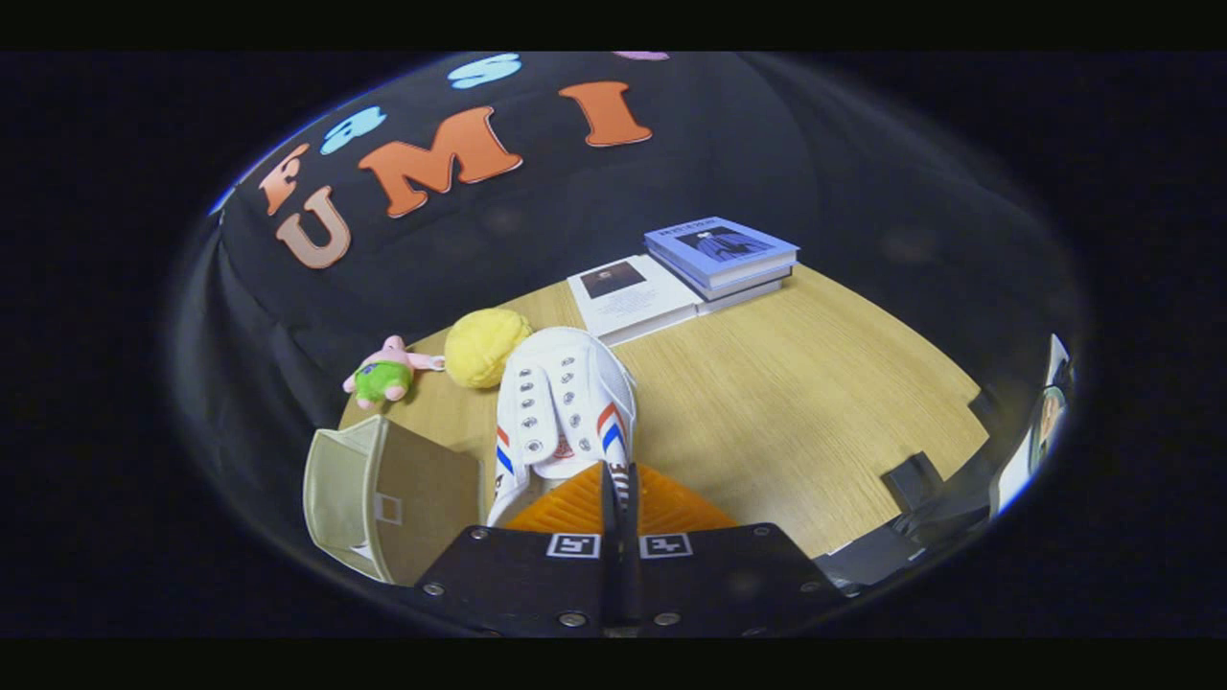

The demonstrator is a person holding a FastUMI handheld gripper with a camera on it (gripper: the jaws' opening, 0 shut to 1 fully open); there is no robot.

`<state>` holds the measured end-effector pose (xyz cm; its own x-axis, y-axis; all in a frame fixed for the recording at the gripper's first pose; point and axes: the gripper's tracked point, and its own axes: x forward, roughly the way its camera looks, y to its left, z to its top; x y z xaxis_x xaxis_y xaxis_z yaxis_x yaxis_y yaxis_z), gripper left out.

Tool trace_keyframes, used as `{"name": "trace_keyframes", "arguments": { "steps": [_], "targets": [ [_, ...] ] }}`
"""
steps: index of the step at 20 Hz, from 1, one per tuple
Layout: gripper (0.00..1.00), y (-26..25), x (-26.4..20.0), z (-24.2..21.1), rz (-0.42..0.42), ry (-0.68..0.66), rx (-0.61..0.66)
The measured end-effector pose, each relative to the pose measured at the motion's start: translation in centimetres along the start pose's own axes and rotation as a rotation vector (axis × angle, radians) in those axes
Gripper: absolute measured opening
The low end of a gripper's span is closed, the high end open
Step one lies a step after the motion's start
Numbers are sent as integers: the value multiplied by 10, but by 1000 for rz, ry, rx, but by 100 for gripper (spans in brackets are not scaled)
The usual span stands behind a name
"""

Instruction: Open the storage box then place both shoes into the box .Put the left shoe in first, then the right shoe, with the right side of both shoes facing outward in a uniform manner.

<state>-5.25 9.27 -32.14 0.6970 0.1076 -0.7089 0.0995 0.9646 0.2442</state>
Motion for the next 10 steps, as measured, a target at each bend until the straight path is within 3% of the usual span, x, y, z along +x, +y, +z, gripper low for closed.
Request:
{"name": "trace_keyframes", "arguments": {
  "steps": [10],
  "targets": [
    [1,139,-35,-13,114,-36,-21]
  ]
}}
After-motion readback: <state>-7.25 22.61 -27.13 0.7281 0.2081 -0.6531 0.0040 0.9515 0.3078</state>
